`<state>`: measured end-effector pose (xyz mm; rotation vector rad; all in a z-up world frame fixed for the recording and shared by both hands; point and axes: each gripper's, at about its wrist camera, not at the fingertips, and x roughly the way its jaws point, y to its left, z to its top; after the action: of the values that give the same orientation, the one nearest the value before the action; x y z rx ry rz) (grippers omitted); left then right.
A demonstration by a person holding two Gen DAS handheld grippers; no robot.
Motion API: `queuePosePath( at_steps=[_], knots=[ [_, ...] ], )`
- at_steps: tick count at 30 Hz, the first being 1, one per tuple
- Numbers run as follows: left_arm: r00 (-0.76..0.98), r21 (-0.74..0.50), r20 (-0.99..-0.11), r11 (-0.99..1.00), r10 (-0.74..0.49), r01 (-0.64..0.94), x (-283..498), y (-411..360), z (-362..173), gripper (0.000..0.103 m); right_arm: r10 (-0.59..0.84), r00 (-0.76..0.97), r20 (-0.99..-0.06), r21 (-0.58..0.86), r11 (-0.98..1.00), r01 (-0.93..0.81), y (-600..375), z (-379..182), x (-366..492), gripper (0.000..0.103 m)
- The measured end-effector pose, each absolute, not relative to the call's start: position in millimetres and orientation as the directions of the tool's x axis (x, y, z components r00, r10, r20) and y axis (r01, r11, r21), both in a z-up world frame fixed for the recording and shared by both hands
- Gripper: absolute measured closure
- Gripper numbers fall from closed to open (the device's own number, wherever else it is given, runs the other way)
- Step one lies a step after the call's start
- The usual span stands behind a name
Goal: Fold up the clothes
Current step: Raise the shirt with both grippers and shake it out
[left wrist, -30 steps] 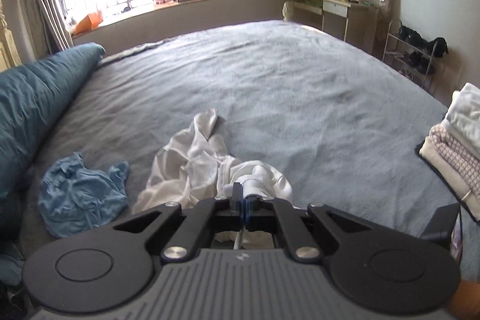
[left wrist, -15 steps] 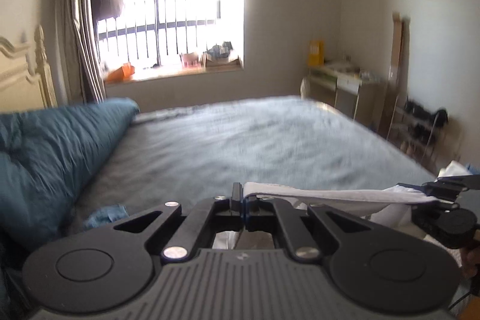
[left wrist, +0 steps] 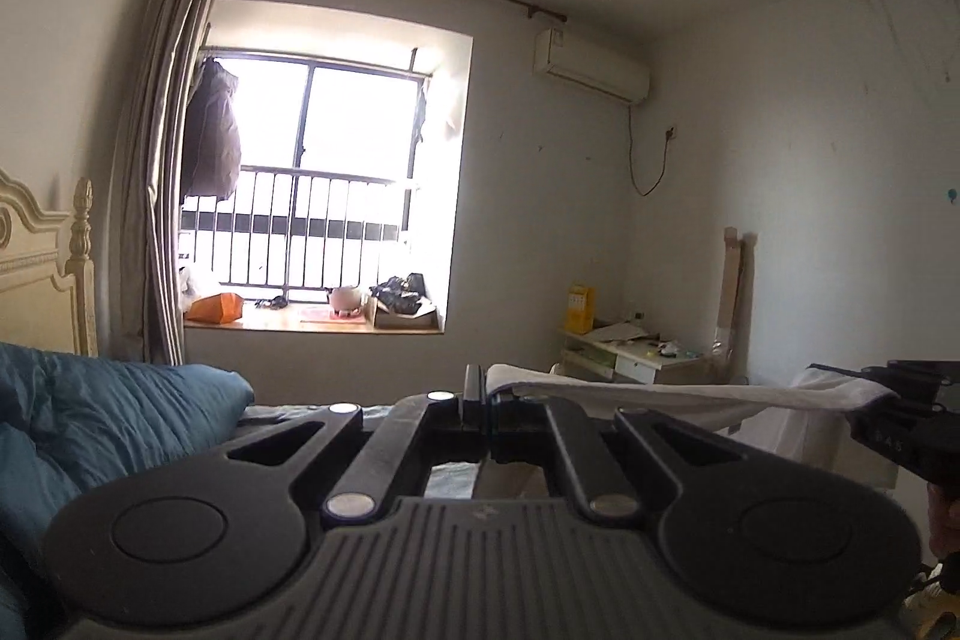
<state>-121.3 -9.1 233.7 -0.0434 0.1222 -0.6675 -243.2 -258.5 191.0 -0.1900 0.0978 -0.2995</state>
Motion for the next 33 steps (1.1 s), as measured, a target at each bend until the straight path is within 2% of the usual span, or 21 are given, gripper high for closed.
queuePosePath(
  at_steps=[13, 18, 21, 24, 33],
  knots=[
    [0.714, -0.086, 0.072, 0.709, -0.696, 0.7, -187.5, 1.4, 286.8, 0.101, -0.313, 0.942, 0.118, -0.169, 0.929, 0.33, -258.1, 252.0, -323.0, 0.1],
    [0.7, -0.087, 0.086, 0.694, -0.709, 0.715, -190.2, -9.3, 282.6, 0.101, -0.324, 0.934, 0.153, -0.181, 0.92, 0.348, -265.3, 262.6, -334.1, 0.099],
    [0.697, -0.102, 0.055, 0.691, -0.715, 0.716, -181.5, -16.0, 267.3, 0.101, -0.338, 0.933, 0.121, -0.193, 0.914, 0.356, -273.5, 255.6, -326.3, 0.1],
    [0.701, -0.13, -0.012, 0.697, -0.713, 0.706, -164.3, -25.3, 244.3, 0.101, -0.352, 0.935, 0.053, -0.192, 0.915, 0.355, -284.5, 240.6, -309.0, 0.1],
    [0.735, -0.16, -0.301, 0.792, -0.608, 0.59, -75.4, -80.3, 160.6, 0.101, -0.308, 0.936, -0.171, -0.142, 0.948, 0.286, -336.3, 159.2, -223.8, 0.099]
  ],
)
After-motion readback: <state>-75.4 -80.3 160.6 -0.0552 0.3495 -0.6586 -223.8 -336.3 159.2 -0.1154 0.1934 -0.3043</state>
